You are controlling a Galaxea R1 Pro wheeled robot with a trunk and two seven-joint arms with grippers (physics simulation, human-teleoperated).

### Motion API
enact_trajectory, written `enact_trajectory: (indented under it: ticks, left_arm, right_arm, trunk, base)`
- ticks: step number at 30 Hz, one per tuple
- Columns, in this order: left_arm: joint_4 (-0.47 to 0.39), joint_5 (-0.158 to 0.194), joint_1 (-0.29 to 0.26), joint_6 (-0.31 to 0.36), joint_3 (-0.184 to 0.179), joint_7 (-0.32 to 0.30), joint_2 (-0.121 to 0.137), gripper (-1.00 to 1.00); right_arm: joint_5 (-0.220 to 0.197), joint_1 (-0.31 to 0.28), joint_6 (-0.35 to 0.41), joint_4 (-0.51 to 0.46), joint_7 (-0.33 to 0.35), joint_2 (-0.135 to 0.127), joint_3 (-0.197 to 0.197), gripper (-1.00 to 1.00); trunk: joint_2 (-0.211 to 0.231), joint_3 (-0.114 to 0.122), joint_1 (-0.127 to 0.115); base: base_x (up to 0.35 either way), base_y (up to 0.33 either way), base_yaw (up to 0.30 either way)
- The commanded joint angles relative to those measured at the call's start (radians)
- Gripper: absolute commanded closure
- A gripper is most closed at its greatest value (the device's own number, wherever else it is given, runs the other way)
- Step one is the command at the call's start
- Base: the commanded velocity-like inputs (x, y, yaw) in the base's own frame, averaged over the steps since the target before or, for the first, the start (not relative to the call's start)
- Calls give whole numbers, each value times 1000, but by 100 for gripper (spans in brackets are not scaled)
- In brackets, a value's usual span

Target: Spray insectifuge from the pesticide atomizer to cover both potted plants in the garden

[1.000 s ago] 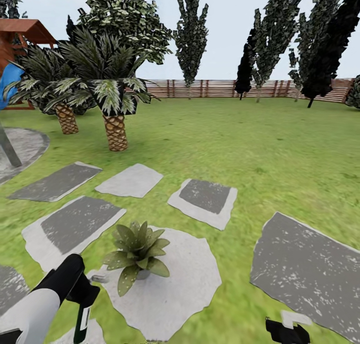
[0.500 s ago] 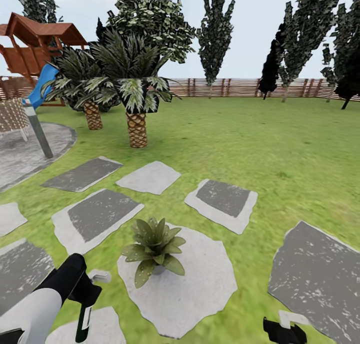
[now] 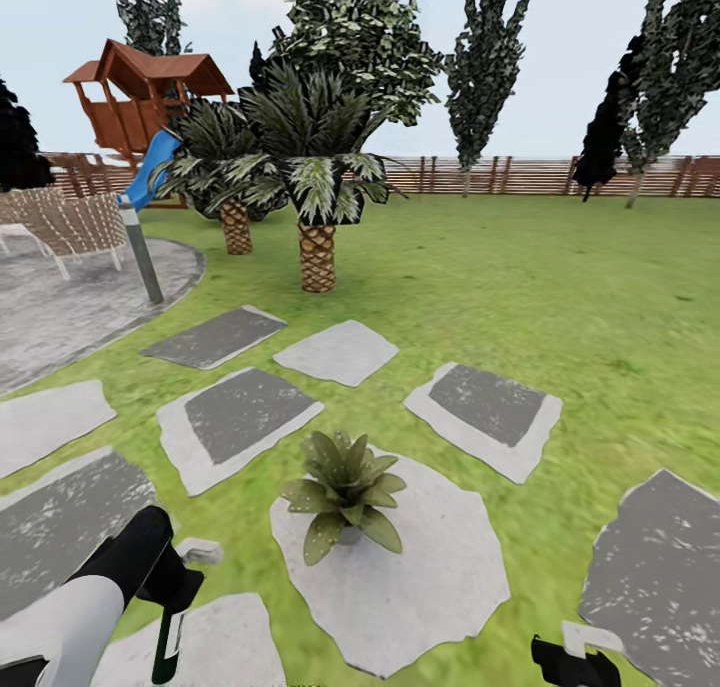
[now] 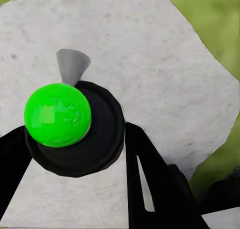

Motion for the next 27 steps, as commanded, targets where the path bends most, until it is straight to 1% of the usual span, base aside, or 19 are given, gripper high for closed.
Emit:
enact_trajectory:
  ticks: [1,4,6,9,14,27]
  left_arm:
    - [-1,-11,-1,3,7,-9,-1,100]
    - [-1,-12,-1,3,6,-8,-1,100]
    - [-1,-12,-1,3,6,-8,-1,100]
    - [-1,-12,-1,3,5,-8,-1,100]
    - [-1,-12,-1,3,6,-8,-2,100]
    - [-1,-11,-1,5,10,-8,-6,100]
  right_arm:
    - [10,-1,-4,2,-10,0,-7,-100]
    - [9,-1,-6,1,-21,0,-7,-100]
    - [9,-1,-6,1,-23,0,-7,-100]
    - [10,-1,-5,2,-20,-2,-8,-100]
    - [12,-1,-5,5,-18,-12,-8,-100]
    - [11,-1,-5,5,-20,-13,-8,-100]
  trunk:
    - [0,-1,0]
    - [0,-1,0]
    - [0,-1,0]
    - [0,-1,0]
    - [0,-1,0]
    - [0,-1,0]
  base:
    - [0,0,279]
    - [5,-45,279]
    - [57,-187,267]
    - [77,-235,120]
    - [86,-257,18]
    - [88,-260,1]
